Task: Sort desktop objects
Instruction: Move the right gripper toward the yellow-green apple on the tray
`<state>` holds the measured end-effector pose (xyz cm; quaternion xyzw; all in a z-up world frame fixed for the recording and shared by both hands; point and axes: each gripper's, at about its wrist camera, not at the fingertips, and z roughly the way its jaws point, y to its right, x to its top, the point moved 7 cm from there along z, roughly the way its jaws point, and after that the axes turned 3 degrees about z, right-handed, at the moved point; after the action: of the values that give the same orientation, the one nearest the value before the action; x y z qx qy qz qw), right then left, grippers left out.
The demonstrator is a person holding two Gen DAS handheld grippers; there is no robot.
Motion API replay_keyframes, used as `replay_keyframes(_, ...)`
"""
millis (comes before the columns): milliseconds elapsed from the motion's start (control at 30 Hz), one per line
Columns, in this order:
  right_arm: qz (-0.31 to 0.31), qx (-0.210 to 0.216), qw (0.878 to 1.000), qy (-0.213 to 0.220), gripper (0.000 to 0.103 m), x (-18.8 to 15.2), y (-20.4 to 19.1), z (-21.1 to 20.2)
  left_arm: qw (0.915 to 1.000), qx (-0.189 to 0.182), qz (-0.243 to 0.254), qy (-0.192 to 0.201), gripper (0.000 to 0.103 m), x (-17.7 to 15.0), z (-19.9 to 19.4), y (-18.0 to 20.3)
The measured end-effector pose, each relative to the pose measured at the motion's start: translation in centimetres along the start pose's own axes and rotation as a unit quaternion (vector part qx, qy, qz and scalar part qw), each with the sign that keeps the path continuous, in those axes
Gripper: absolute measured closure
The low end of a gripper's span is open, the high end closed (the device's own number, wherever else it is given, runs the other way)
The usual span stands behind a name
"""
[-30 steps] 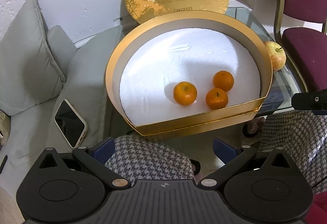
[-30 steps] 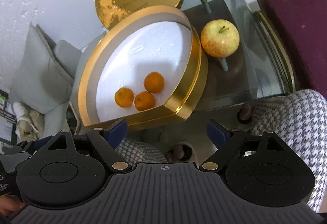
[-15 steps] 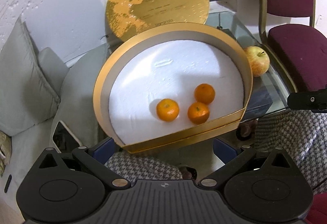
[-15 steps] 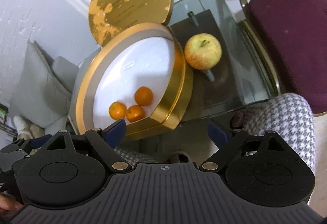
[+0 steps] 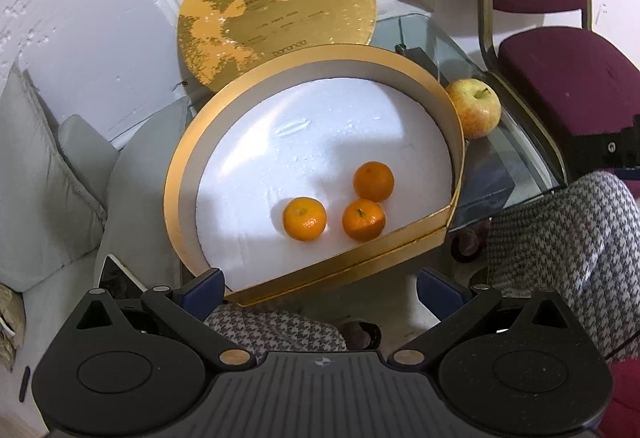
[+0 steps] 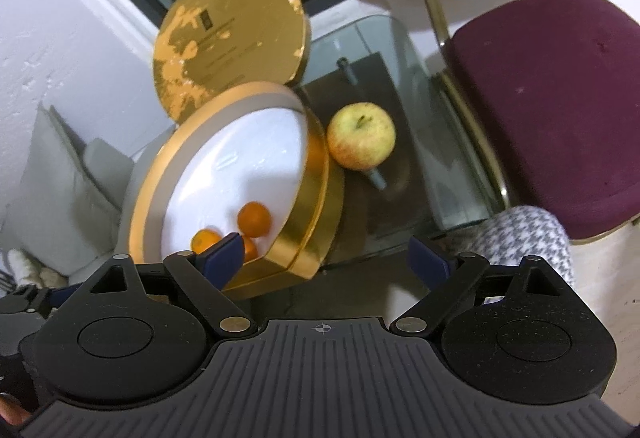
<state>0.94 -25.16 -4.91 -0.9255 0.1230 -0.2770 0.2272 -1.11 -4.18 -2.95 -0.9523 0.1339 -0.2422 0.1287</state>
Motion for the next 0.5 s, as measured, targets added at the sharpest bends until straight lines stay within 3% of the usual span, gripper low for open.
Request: replay_keyframes(500, 0.047, 0.004, 0.999, -0.006, 0.010, 0.2, 2.7, 1.0, 0.9997, 0.001, 0.023, -0.009, 0.001, 0.7, 0.2, 1.7)
